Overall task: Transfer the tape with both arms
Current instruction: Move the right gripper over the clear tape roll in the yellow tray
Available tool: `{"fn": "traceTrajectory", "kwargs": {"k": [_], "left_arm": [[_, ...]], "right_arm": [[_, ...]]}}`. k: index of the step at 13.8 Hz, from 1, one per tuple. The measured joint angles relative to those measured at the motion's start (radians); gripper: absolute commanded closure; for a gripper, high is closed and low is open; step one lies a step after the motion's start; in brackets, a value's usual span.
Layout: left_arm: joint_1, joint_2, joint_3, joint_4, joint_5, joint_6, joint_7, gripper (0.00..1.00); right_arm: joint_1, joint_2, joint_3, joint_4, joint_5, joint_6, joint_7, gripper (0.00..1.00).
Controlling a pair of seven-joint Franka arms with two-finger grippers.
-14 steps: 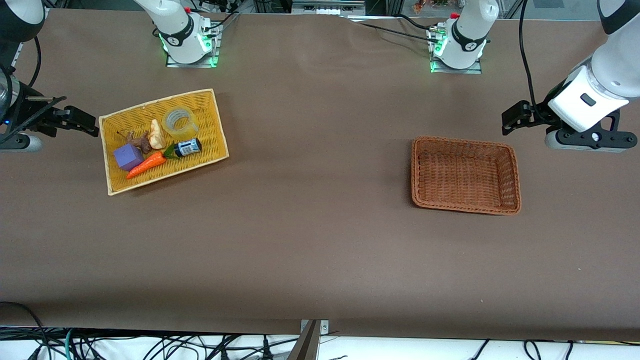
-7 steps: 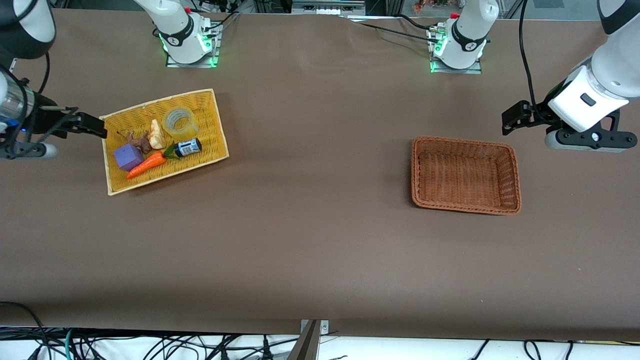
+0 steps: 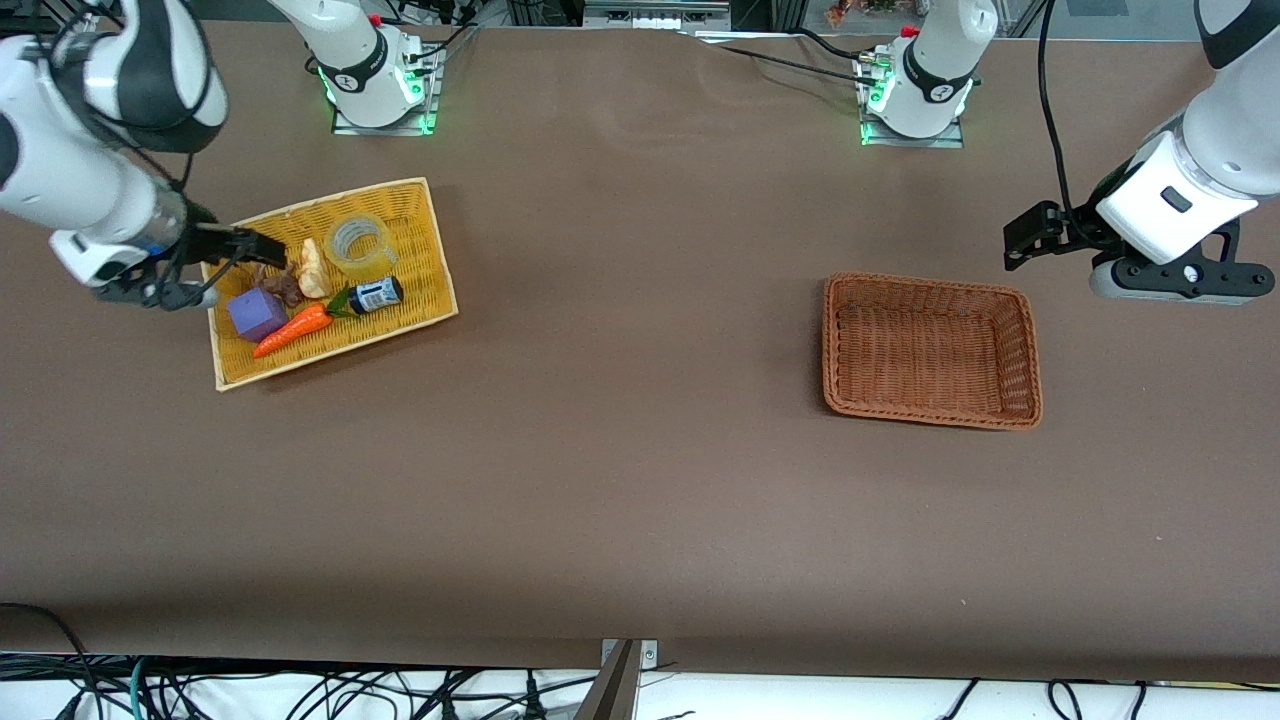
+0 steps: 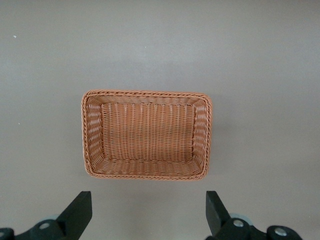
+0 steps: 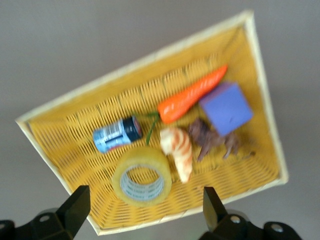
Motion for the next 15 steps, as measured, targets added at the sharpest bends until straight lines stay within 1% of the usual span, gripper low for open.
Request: {"fn": "traceTrajectory", "kwargs": {"k": [1, 3, 5, 6, 7, 9, 11, 13, 15], "left_arm": [[0.001, 0.000, 0.000, 0.000, 0.000, 0.000, 0.000, 0.00], [0.001, 0.000, 0.000, 0.000, 0.000, 0.000, 0.000, 0.00], [0.001, 0.000, 0.000, 0.000, 0.000, 0.000, 0.000, 0.00], [0.001, 0.000, 0.000, 0.000, 0.000, 0.000, 0.000, 0.00], [0.001, 0.000, 0.000, 0.000, 0.000, 0.000, 0.000, 0.00], [0.001, 0.000, 0.000, 0.000, 0.000, 0.000, 0.000, 0.00], [0.001, 0.000, 0.000, 0.001, 0.000, 0.000, 0.000, 0.00], [0.001, 0.000, 0.000, 0.001, 0.000, 0.000, 0.000, 0.00], [0.001, 0.000, 0.000, 0.002, 0.000, 0.000, 0.000, 0.00]], "right_arm": [[0.000, -0.048, 0.015, -0.086, 0.000, 0.030, 0.030, 0.00], [0.001, -0.119, 0.069, -0.196, 0.001, 0.064, 0.108, 0.00], [0.003, -0.152, 0.155, -0.272, 0.001, 0.128, 0.194, 0.00], [0.005, -0.156, 0.191, -0.314, 0.001, 0.183, 0.220, 0.00], [0.006, -0.155, 0.213, -0.356, 0.001, 0.240, 0.235, 0.00], [0.006, -0.147, 0.225, -0.415, 0.001, 0.319, 0.237, 0.00], [0.006, -0.123, 0.235, -0.433, 0.001, 0.384, 0.237, 0.00], [0.006, -0.066, 0.240, -0.439, 0.001, 0.467, 0.236, 0.00], [0.006, 0.015, 0.240, -0.445, 0.001, 0.566, 0.235, 0.00]]}}
